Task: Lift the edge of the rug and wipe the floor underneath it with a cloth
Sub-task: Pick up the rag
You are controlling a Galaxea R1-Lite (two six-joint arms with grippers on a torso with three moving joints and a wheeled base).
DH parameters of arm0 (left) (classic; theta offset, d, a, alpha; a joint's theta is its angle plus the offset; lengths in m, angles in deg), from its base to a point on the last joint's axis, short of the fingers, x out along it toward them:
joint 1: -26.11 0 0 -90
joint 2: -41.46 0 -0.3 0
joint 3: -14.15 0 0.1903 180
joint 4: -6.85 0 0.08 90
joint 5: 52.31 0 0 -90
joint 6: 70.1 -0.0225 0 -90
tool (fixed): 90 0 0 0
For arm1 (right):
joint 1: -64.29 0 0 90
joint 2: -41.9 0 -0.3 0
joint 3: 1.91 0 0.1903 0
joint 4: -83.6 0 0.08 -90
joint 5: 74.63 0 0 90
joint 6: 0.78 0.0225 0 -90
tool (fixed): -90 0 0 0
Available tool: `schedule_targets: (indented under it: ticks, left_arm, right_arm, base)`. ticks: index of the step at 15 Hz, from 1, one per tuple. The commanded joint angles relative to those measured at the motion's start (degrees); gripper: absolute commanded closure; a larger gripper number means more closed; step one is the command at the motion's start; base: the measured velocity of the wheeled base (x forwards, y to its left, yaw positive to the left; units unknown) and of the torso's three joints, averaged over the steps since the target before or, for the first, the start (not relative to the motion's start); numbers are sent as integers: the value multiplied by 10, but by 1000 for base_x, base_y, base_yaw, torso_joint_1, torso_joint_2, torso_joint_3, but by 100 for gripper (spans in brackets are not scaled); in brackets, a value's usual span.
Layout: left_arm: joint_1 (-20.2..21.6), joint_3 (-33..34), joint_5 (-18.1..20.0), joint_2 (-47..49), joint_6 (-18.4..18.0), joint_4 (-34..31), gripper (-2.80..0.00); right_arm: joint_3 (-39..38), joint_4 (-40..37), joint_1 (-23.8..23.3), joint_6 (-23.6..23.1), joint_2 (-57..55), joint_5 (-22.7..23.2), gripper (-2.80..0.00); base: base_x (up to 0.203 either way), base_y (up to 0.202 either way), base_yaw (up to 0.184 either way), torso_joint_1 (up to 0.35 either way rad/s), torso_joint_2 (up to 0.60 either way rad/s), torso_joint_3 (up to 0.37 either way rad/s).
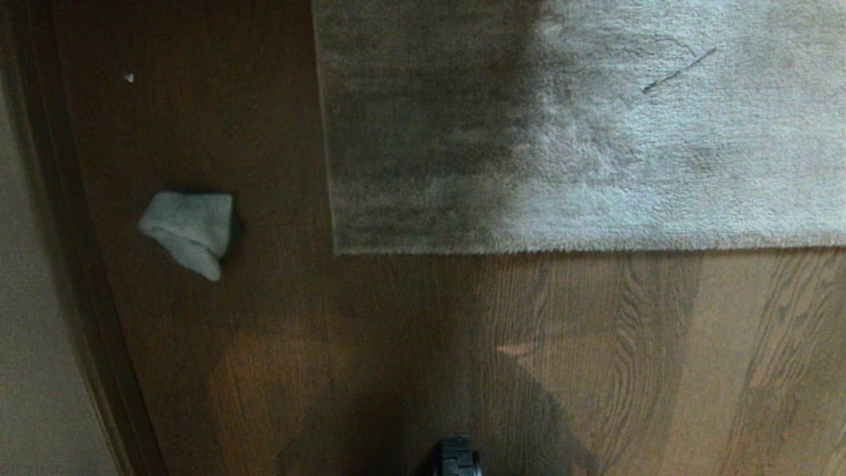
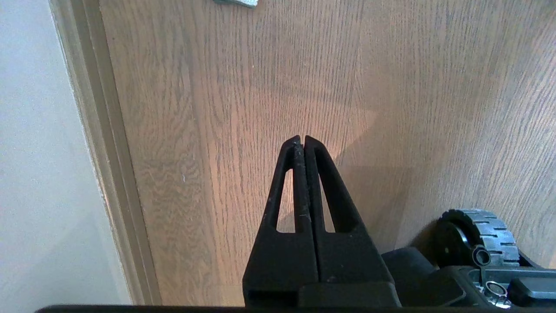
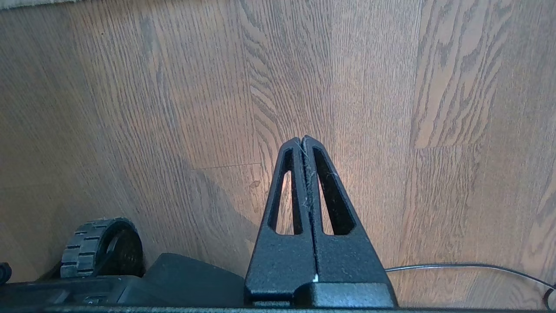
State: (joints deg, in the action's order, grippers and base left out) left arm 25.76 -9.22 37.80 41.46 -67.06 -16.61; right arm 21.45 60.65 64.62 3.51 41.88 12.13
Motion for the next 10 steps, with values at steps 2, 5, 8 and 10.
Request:
schedule_targets:
  ticks: [2,5,8,10]
  left_arm:
    - [0,0,0,0,1,0,0]
    - [0,0,0,0,0,1,0]
    - [0,0,0,0,-1,0,0]
    - [0,-11,0,0,3,7,0]
  right_arm:
    - [0,0,0,0,0,0,0]
    - [0,0,0,0,0,0,0]
    - [0,0,0,0,0,0,0]
    - [0,1,0,0,0,0,0]
  base:
    - [0,0,0,0,0,0]
    - [0,0,0,0,0,0]
    - [0,0,0,0,0,0]
    - [0,0,0,0,0,0]
